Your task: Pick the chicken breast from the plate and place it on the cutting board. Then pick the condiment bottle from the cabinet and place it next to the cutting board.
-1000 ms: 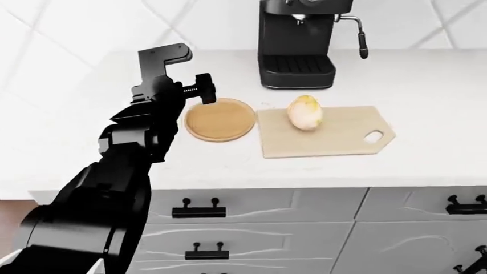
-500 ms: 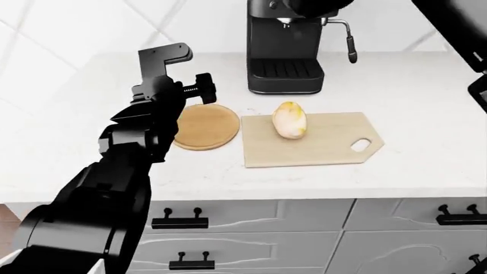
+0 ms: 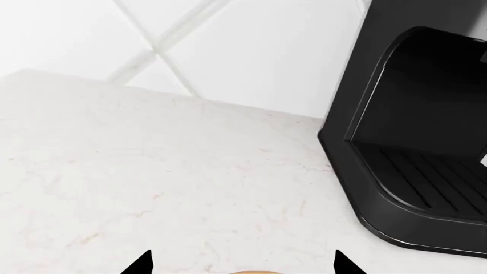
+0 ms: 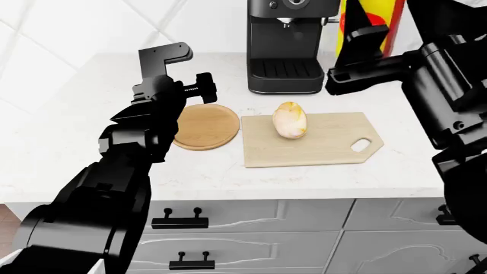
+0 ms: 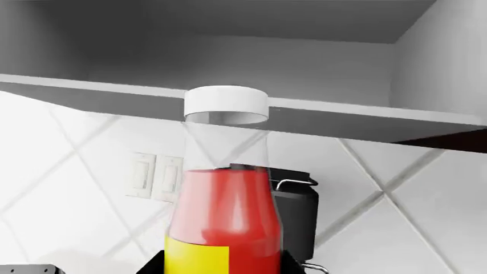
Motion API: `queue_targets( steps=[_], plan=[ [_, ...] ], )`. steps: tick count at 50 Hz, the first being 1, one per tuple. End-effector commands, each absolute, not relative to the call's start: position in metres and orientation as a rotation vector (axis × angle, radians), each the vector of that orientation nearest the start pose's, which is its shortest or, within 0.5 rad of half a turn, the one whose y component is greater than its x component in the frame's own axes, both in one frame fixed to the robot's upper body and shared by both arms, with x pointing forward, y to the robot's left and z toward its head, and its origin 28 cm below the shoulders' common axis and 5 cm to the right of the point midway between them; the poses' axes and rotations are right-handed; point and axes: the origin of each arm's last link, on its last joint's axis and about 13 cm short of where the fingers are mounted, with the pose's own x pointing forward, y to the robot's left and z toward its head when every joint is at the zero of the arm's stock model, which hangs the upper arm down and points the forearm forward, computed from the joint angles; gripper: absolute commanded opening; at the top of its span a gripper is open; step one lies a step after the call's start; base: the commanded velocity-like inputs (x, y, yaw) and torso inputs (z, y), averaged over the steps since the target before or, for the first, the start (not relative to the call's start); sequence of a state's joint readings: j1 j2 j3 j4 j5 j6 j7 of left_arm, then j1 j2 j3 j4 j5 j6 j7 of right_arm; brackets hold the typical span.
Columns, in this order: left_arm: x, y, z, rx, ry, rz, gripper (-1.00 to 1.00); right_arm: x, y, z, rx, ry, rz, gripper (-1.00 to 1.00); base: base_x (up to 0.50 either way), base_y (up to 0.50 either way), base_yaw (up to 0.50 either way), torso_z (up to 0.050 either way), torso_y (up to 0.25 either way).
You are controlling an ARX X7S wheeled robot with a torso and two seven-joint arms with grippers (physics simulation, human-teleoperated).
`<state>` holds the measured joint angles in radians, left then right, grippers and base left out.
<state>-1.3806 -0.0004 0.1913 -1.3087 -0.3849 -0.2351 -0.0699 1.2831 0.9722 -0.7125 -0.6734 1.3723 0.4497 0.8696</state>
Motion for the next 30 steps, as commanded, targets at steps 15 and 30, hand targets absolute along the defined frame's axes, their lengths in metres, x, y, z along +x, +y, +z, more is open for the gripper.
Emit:
queue_targets(
  steps=[15,30],
  plan=[
    [0.432,0.19,0.199,-0.172,0.172,-0.01,1.0,0.231,-0.162,0.242,-0.067,-0.425,-0.117,-1.0,0.0,0.0,0.0,0.0,0.001],
    [0.432,0.19,0.199,-0.163,0.168,-0.007,1.0,0.241,-0.187,0.203,-0.113,-0.426,-0.358,-1.0,0.0,0.0,0.0,0.001,0.001]
  ],
)
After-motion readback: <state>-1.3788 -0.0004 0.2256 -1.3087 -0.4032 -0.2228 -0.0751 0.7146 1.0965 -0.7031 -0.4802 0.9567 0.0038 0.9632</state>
